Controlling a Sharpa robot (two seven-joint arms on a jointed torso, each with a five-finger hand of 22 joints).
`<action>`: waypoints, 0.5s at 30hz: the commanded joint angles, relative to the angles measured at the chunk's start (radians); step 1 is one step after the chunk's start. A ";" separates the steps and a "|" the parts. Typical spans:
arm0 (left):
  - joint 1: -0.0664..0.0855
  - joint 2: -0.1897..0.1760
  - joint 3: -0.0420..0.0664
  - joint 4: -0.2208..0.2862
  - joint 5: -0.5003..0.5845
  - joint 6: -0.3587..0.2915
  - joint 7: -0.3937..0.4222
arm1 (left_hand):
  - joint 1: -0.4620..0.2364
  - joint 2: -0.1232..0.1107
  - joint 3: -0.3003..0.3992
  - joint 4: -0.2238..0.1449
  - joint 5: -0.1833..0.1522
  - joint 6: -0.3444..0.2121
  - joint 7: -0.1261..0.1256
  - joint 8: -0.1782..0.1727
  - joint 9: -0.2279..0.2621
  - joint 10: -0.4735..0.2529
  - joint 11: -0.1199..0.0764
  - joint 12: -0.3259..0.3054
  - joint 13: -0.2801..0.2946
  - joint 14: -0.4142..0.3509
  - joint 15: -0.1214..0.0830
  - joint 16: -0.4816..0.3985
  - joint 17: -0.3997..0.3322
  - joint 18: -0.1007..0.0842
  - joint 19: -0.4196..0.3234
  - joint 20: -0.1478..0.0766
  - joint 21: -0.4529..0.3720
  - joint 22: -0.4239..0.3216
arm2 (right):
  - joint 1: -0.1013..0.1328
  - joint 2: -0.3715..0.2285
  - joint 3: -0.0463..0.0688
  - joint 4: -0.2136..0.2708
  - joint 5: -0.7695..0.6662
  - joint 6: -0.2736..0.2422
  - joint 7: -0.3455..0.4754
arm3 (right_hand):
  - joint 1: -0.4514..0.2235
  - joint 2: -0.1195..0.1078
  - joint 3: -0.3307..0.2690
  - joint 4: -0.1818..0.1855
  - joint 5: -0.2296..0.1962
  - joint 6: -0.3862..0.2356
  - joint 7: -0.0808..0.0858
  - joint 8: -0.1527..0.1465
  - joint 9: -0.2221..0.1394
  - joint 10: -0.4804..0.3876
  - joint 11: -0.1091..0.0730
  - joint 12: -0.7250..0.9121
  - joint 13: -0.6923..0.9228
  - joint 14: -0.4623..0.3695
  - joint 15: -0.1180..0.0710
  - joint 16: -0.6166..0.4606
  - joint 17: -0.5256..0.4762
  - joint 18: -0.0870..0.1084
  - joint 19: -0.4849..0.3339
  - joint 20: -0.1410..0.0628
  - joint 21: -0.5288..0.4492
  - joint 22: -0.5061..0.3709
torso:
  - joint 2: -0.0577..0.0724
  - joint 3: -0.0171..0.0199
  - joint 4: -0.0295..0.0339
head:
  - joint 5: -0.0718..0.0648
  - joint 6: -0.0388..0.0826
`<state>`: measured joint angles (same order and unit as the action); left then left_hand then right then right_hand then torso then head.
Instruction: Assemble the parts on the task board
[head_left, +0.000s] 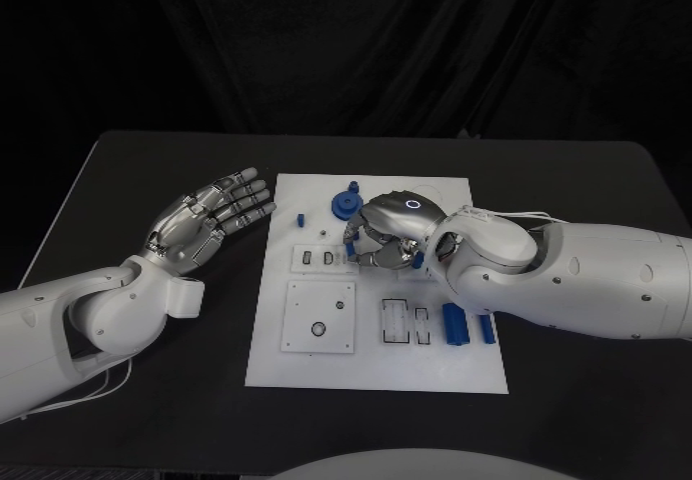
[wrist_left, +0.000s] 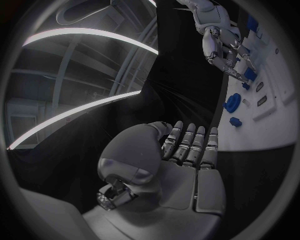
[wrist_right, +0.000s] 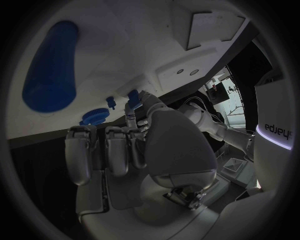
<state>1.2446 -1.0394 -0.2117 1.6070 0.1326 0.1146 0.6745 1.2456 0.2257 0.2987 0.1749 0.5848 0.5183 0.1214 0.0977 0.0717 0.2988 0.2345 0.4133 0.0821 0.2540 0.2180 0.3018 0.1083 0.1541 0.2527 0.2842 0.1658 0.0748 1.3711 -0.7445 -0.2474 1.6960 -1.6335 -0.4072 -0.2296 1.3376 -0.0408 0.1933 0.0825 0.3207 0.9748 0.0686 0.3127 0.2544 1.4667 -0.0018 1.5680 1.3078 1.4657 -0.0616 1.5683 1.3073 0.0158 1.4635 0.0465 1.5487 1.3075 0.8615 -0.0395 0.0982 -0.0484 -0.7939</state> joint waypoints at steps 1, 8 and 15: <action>-0.001 0.002 0.001 0.000 -0.002 0.011 0.011 | -0.007 0.000 0.005 0.000 0.006 -0.003 0.005 0.006 0.001 -0.001 0.005 0.007 0.001 -0.003 0.006 0.005 0.001 -0.021 0.004 0.003 0.003 0.001 | -0.003 0.001 0.000 -0.002 -0.011 0.029 -0.039 | -0.010 0.000 -0.005 -0.002 -0.002 -0.007 0.002 0.022 0.133 0.104 -0.002 0.003 0.263 0.104 -0.006 -0.001 0.257 -0.008 0.093 -0.005 -0.003 0.252 | 0.000 0.0002 0.0020 | -0.002 -0.001; -0.002 0.004 0.001 -0.003 -0.002 0.012 0.010 | -0.007 0.000 0.005 0.000 0.006 -0.003 0.005 0.006 0.001 -0.001 0.005 0.007 0.001 -0.003 0.006 0.005 0.001 -0.021 0.004 0.003 0.003 0.001 | -0.005 0.005 0.000 -0.007 -0.011 0.051 -0.043 | -0.029 -0.006 -0.009 -0.002 -0.032 -0.064 0.023 -0.007 0.127 0.104 0.015 0.003 0.263 0.103 0.007 -0.002 0.254 -0.007 0.092 0.005 -0.005 0.252 | -0.001 -0.0008 0.0025 | -0.003 -0.003; -0.002 0.006 0.001 -0.007 -0.002 0.014 0.010 | -0.007 0.000 0.005 0.000 0.006 -0.003 0.005 0.006 0.001 -0.001 0.005 0.007 0.001 -0.003 0.006 0.005 0.001 -0.021 0.004 0.003 0.003 0.001 | -0.009 0.009 0.000 -0.013 -0.011 0.065 -0.042 | -0.047 -0.018 -0.016 0.000 -0.088 -0.145 0.041 -0.064 0.095 0.104 0.018 0.003 0.263 0.103 0.012 -0.002 0.255 -0.007 0.092 0.013 -0.005 0.252 | -0.001 -0.0016 0.0034 | -0.005 -0.004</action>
<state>1.2445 -1.0347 -0.2117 1.6001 0.1326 0.1154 0.6741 1.2456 0.2257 0.2986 0.1751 0.5848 0.5183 0.1214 0.0977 0.0716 0.2987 0.2345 0.4132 0.0822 0.2540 0.2180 0.3018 0.1083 0.1541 0.2527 0.2842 0.1657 0.0747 1.3645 -0.7360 -0.2477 1.6840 -1.6362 -0.3708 -0.2453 1.2922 -0.0506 0.1835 0.0813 0.2382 0.8389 0.1077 0.2562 0.3542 1.4649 0.0077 1.5680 1.3076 1.4657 -0.0542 1.5682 1.3073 0.0159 1.4672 0.0501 1.5487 1.3074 0.8609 -0.0404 0.1012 -0.0524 -0.7977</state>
